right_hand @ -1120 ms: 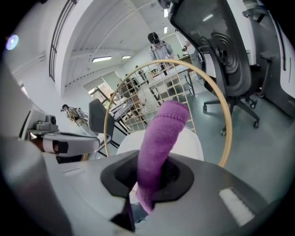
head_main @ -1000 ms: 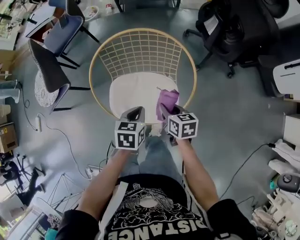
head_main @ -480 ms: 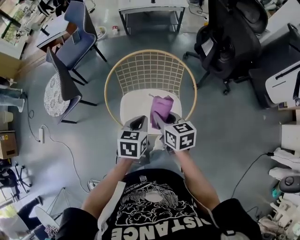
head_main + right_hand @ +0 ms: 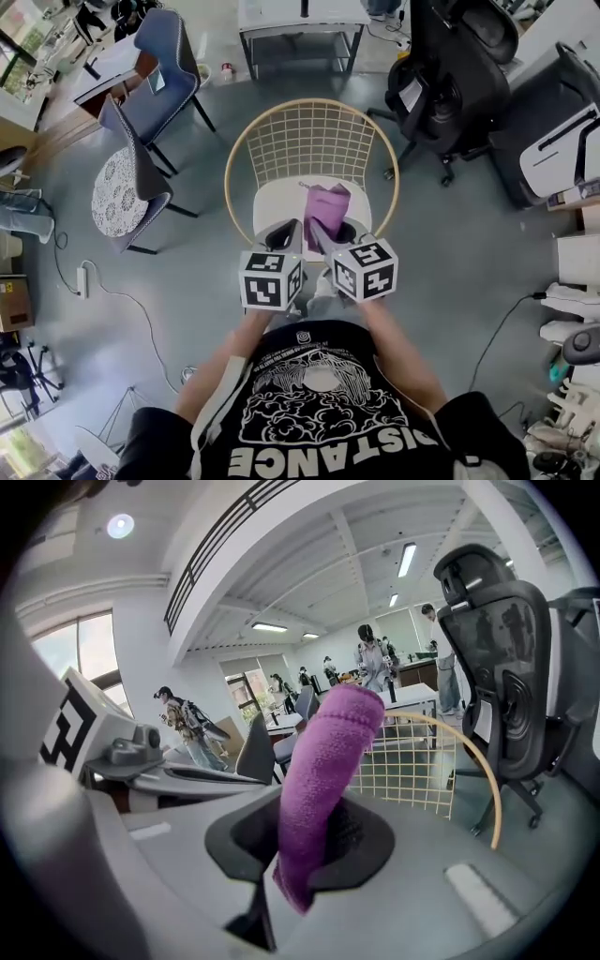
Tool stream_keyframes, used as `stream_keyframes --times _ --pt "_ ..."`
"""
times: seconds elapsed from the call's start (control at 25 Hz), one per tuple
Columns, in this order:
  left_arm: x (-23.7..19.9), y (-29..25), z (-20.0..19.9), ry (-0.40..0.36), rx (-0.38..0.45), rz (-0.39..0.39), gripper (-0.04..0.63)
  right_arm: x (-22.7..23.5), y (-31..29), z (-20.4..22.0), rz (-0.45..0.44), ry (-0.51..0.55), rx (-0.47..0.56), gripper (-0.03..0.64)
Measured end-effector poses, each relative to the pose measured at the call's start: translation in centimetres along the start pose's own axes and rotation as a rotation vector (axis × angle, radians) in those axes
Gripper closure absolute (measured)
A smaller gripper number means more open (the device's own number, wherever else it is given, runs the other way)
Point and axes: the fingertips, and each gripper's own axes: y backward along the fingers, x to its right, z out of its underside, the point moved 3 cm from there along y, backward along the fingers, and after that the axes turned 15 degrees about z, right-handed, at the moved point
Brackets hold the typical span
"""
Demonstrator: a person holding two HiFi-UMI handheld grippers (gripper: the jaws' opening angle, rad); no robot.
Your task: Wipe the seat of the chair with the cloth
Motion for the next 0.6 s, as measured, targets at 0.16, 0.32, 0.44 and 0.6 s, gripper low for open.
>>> stream_keyframes --times 0.16,0.32,0.44,0.6 --pt "0.1 0.9 -0.2 -0.007 0.022 0.013 0.603 -0.6 0.7 0.0 0.027 0.003 0.013 0.558" --pt "0.1 1.5 -0.2 -0.010 0.034 0.027 0.603 -1.2 1.0 -0.1 0.039 0.005 0.022 0.558" --pt "0.3 1.7 -0.1 -0.010 0.032 0.036 0.603 -1.8 1.1 -0.1 0.040 0.009 0.022 0.558" --pt "0.6 2.0 0.1 -0.011 0.029 0.038 0.603 -2.2 1.4 0.1 0.041 0.014 0.021 0.558"
